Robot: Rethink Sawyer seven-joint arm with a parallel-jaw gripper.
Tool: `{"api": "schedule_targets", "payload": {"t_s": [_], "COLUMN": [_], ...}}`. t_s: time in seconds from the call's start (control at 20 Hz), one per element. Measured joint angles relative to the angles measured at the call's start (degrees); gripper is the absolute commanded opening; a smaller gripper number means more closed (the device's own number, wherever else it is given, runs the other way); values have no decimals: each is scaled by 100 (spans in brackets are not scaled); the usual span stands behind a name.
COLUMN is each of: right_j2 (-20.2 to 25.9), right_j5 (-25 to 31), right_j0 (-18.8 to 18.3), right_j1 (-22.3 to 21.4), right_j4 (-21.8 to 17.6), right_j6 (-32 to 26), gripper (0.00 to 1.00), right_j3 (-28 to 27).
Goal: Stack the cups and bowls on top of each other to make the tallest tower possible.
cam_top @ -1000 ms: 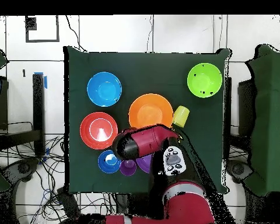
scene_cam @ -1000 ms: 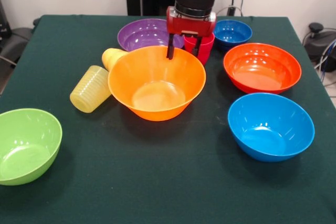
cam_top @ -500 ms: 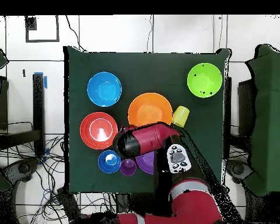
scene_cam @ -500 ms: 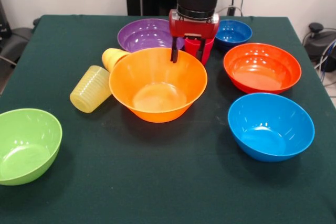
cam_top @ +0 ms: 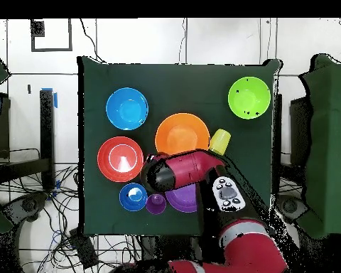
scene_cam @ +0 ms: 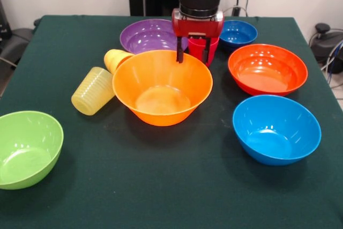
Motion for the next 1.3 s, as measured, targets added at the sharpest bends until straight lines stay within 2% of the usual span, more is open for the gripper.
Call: {"api": "schedule_targets", "payload": {"t_s": [0.35,0.8,1.3], "right_j2": [477,1030,1439], "right_j5": [385,774,776], "right_j0": [-532,-835,-923], "right_j1": [-368,-892,-862], "right_j4": [-4,-5,-6], "right_j6": [0,0,0], "gripper": [100,100,100], "right_j3": [580,1116,1246]}}
